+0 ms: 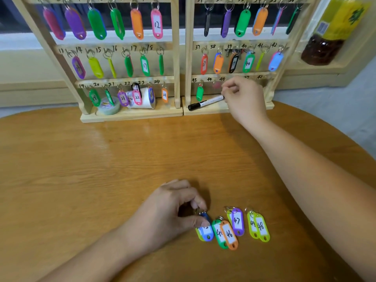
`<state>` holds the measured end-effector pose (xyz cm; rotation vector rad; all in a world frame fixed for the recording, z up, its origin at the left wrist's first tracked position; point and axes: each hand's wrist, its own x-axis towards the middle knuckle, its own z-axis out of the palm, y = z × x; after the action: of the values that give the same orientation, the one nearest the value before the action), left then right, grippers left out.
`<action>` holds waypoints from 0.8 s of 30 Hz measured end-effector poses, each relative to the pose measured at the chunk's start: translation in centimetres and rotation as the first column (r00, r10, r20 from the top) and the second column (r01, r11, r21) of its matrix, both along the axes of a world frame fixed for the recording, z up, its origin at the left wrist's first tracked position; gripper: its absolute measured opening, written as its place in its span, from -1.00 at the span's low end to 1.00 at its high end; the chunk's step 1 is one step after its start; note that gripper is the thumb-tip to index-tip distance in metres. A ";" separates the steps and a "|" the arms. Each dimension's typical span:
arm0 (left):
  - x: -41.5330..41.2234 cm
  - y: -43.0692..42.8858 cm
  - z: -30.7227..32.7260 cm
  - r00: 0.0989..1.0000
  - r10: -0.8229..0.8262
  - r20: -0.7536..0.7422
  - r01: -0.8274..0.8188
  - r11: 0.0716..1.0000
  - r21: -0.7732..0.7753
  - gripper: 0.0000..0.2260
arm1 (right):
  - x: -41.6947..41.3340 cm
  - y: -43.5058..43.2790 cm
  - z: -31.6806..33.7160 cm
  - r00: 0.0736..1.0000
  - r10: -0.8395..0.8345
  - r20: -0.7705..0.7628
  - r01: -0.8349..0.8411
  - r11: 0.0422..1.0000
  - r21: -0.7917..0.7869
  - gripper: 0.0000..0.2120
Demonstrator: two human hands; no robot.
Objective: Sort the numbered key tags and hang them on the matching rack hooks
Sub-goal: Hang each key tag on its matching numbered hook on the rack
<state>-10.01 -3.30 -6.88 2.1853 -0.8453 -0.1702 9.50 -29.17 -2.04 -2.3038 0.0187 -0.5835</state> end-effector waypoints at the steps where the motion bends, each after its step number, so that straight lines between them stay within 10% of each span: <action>1: 0.0 0.0 0.0 1.000 0.002 0.002 -0.002 1.000 -0.001 -0.77 | -0.9 -0.1 0.0 1.000 0.012 -0.006 -0.012 1.000 0.014 -0.86; 14: 0.0 0.2 -0.6 0.981 0.166 0.103 -0.167 0.986 0.003 -0.79 | -16.4 2.0 -2.3 0.765 0.507 -0.397 -0.544 0.839 0.023 -0.91; 24: 0.4 0.9 -0.4 0.959 0.272 0.084 -0.266 0.961 -0.080 -0.75 | -18.0 3.2 -3.4 0.714 0.565 -0.415 -0.642 0.764 -0.066 -0.79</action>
<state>-9.57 -2.45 -7.32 2.2313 -0.5858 0.0961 -8.50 -25.97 -5.48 -2.3899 -0.6331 0.2147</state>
